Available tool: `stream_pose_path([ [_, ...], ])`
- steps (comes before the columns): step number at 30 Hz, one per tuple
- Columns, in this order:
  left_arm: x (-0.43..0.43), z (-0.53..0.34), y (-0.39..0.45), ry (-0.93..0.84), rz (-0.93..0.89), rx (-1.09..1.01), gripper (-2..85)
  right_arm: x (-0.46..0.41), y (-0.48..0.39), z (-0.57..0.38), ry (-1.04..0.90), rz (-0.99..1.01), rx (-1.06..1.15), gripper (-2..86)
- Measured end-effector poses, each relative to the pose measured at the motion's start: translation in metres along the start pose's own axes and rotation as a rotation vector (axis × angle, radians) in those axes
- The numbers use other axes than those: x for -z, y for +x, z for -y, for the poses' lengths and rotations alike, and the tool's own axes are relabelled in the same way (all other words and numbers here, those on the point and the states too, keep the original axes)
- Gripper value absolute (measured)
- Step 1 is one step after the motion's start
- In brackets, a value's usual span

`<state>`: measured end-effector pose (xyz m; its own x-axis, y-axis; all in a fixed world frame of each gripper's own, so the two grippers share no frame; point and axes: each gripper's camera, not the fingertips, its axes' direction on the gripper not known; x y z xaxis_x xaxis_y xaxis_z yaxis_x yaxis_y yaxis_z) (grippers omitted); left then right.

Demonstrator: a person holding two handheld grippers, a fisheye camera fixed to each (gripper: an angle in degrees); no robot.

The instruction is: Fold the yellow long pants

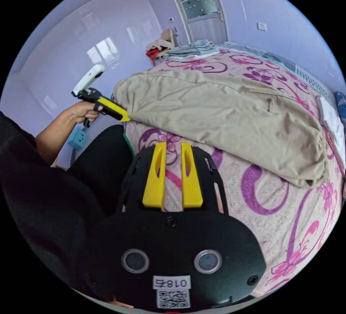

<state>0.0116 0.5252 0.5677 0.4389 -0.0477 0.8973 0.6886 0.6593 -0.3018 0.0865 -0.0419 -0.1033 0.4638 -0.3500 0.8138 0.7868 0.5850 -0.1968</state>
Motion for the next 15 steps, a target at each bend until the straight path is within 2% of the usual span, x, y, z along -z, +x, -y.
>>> stream_pose_path([
  [3, 0.026, -0.024, 0.01, 0.064, -0.045, 0.023, 5.5, 0.065, 0.072, 0.001, 0.138, -0.147, -0.123, 7.7],
  [7, 0.084, -0.023, 0.013, 0.207, -0.03, 0.046, 6.3, 0.104, 0.144, 0.024, 0.179, -0.35, -0.175, 8.5],
  [11, 0.104, 0.003, 0.018, 0.202, 0.09, 0.059, 5.9, 0.095, 0.225, 0.064, 0.076, -0.424, -0.226, 9.3],
  [15, 0.101, 0.028, 0.031, 0.176, 0.164, 0.05, 5.1, 0.062, 0.291, 0.096, -0.083, -0.367, -0.233, 10.3],
])
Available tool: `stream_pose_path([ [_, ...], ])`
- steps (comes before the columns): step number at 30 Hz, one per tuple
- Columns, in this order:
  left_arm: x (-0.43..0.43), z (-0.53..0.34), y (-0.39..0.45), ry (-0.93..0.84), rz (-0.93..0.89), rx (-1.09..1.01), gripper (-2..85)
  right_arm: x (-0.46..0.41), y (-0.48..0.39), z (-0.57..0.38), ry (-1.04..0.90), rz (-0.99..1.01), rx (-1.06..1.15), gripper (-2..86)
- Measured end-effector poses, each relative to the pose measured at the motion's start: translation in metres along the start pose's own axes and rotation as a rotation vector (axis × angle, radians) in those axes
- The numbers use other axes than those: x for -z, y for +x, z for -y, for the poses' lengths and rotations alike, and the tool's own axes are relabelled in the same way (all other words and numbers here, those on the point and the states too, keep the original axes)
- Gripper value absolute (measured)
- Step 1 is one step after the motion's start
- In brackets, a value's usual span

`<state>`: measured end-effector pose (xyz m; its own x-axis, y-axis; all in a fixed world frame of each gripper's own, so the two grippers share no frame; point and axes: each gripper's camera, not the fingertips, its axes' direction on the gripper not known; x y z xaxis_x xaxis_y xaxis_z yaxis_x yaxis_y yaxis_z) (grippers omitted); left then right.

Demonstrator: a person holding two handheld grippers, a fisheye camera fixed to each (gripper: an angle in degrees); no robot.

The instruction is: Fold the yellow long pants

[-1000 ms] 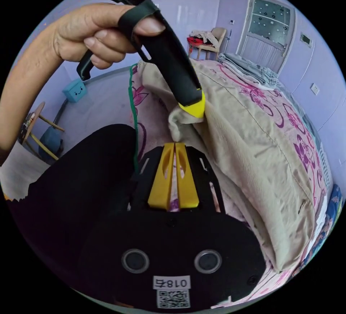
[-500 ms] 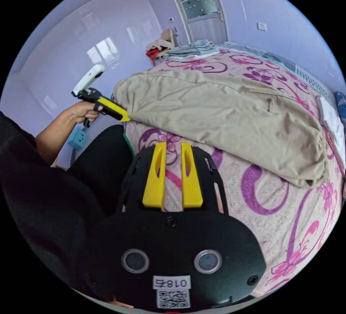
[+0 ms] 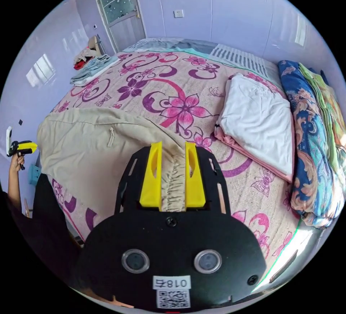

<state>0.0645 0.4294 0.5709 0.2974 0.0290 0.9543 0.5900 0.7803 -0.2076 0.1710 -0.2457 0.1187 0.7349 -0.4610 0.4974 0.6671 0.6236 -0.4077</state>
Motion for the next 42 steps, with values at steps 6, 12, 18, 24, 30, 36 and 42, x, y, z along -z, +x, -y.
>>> stream_pose_path([
  [6, -0.004, 0.0, 0.016, -0.053, 0.048, -0.024, 4.6, -0.05, 0.033, 0.033, -0.287, 0.07, -0.051, 9.7],
  [12, 0.013, -0.02, 0.015, -0.025, 0.042, 0.008, 3.9, -0.014, 0.002, 0.029, -0.152, -0.101, 0.124, 7.5],
  [18, 0.02, -0.039, 0.015, -0.027, 0.023, 0.008, 3.2, -0.018, -0.024, -0.007, -0.054, -0.308, 0.206, 8.0],
  [24, 0.036, -0.055, 0.019, -0.044, 0.081, -0.01, 0.8, -0.016, -0.028, -0.035, 0.112, -0.42, 0.208, 6.6],
  [30, 0.04, -0.074, -0.004, -0.047, 0.034, 0.029, -0.8, -0.041, 0.013, -0.039, 0.008, -0.229, 0.107, 10.2],
  [36, 0.055, -0.08, -0.012, -0.057, 0.071, 0.015, -0.8, -0.069, 0.031, -0.038, -0.083, -0.197, 0.092, 8.0],
  [42, 0.07, -0.093, -0.032, -0.057, 0.101, 0.024, -0.8, -0.048, 0.0, -0.066, 0.127, -0.537, 0.178, 6.6],
])
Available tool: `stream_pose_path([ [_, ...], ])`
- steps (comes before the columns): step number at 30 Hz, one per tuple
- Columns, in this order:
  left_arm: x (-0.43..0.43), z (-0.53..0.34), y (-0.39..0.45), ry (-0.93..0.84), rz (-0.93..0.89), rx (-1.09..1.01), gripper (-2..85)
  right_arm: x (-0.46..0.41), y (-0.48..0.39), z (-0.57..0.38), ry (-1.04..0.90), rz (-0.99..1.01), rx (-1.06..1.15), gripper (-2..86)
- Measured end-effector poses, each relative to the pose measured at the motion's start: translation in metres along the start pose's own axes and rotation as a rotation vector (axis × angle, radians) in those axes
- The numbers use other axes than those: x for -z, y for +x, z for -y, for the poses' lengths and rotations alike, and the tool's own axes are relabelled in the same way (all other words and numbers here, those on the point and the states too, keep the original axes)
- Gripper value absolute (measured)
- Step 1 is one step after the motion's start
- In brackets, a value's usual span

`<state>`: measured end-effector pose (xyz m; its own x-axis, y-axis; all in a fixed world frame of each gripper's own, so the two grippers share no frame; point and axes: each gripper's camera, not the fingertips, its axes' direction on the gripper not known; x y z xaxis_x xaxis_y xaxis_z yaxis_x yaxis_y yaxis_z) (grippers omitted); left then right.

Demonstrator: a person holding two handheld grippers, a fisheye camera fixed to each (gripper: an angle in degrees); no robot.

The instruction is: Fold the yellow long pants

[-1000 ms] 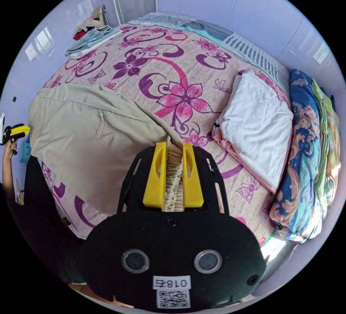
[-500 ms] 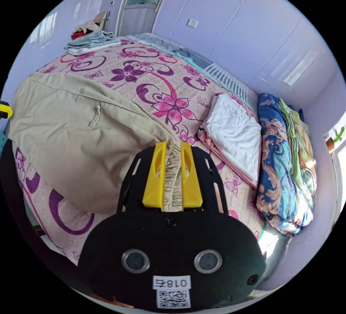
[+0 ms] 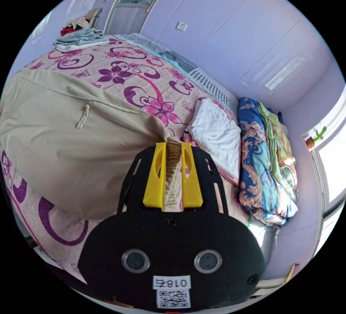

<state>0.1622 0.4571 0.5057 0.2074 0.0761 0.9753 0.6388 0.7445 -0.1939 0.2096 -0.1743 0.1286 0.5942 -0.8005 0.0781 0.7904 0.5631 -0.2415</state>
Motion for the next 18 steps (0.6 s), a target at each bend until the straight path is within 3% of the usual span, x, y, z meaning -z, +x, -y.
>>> stream_pose_path([
  [4, 0.002, 0.002, -0.019, 0.035, -0.051, 0.007, -0.7, -0.029, 0.017, 0.001, -0.082, 0.009, -0.063, 6.7],
  [7, -0.001, 0.008, -0.025, 0.065, -0.113, 0.002, -0.5, -0.08, 0.047, -0.005, -0.202, 0.221, -0.178, 8.6],
  [14, -0.001, -0.004, -0.018, 0.108, -0.121, -0.05, 0.3, -0.067, 0.138, -0.109, -0.027, 0.594, -0.66, 14.8],
  [18, -0.004, -0.006, -0.021, 0.116, -0.173, -0.058, -0.3, -0.083, 0.14, -0.194, -0.044, 0.848, -0.888, 17.2],
])
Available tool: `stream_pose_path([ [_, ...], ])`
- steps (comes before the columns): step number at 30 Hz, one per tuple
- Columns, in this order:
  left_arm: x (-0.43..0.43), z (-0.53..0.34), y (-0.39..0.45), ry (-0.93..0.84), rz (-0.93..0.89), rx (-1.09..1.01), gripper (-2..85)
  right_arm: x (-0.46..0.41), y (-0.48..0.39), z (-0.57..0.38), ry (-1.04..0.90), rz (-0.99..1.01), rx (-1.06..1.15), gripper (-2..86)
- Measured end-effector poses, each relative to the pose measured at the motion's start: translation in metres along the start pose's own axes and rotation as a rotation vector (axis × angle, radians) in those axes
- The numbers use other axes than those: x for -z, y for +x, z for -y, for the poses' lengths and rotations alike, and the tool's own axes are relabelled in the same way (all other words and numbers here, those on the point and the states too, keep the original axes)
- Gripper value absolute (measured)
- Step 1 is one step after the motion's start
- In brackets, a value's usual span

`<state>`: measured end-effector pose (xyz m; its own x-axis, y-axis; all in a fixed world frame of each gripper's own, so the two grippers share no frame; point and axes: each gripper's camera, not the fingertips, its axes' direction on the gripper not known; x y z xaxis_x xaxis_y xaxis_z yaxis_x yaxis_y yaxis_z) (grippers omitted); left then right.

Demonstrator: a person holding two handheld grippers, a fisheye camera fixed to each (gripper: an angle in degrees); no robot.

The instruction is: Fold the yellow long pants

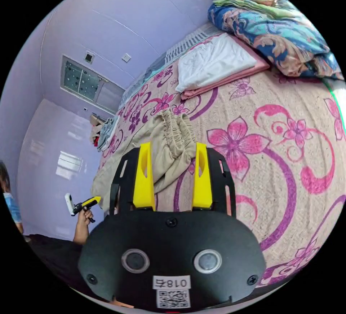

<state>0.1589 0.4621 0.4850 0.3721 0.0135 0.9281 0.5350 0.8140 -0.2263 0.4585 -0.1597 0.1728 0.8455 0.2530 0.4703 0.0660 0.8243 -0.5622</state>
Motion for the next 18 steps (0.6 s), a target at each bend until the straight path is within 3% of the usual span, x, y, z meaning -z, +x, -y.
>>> stream_pose_path([
  [7, 0.032, 0.009, 0.017, 0.003, 0.049, -0.074, -0.9, -0.047, 0.046, -0.031, -0.015, 0.182, -0.178, 18.5],
  [11, 0.052, 0.003, 0.015, 0.016, 0.064, -0.072, -0.9, -0.056, 0.036, -0.033, 0.073, 0.05, -0.188, 17.0],
  [15, 0.069, -0.004, 0.005, 0.008, 0.074, -0.058, -1.0, -0.062, -0.013, -0.033, 0.178, -0.166, 0.044, 15.1],
  [18, 0.079, -0.005, -0.001, -0.005, 0.088, -0.047, -0.9, -0.091, -0.036, -0.016, 0.105, -0.342, 0.17, 14.1],
])
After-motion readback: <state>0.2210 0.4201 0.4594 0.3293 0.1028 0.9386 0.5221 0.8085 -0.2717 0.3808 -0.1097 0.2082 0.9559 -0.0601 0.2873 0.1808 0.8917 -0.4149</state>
